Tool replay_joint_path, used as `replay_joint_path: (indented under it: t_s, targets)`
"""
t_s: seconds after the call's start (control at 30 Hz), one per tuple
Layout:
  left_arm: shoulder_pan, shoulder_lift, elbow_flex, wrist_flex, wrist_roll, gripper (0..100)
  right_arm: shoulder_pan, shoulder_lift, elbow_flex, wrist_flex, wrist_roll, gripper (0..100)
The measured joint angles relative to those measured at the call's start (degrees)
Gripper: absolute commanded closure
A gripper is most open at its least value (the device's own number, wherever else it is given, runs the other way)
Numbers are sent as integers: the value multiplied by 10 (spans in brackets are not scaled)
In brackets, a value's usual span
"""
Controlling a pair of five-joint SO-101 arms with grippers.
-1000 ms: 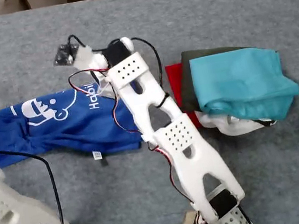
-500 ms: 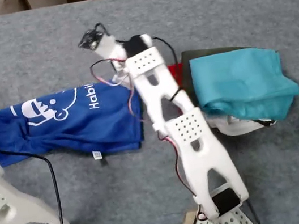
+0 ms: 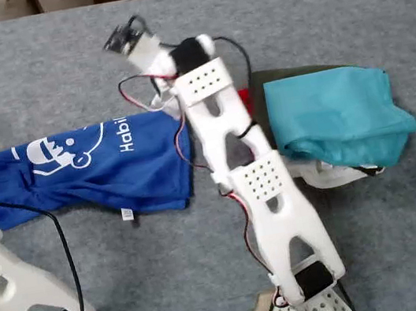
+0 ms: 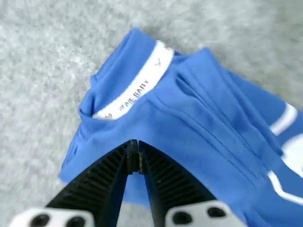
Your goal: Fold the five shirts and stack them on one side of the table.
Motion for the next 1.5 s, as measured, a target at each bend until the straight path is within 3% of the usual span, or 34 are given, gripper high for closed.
replay_joint_path:
  t_s: [0.17,0.37,0.53,0.8,0.93,1.3,1.5]
  targets:
    - [11,-14,-49,80,-32,979,-40,-127,184,0,-36,996]
    - [9,-23,8,69,-69,979,-119,-271,454,-57,-39,996]
    - [2,-31,162,-9,-93,979,-131,-302,604,-116,-39,996]
    - [-16,-155,433,-229,-91,980,-131,-302,739,-199,-39,996]
    - [-20,-174,466,-276,-99,980,-126,-308,796,-244,-24,996]
    - [-23,-106,366,-220,-199,980,-85,-343,852,-269,36,996]
    - [-25,-107,261,-92,-200,980,-81,-420,809,-173,37,996]
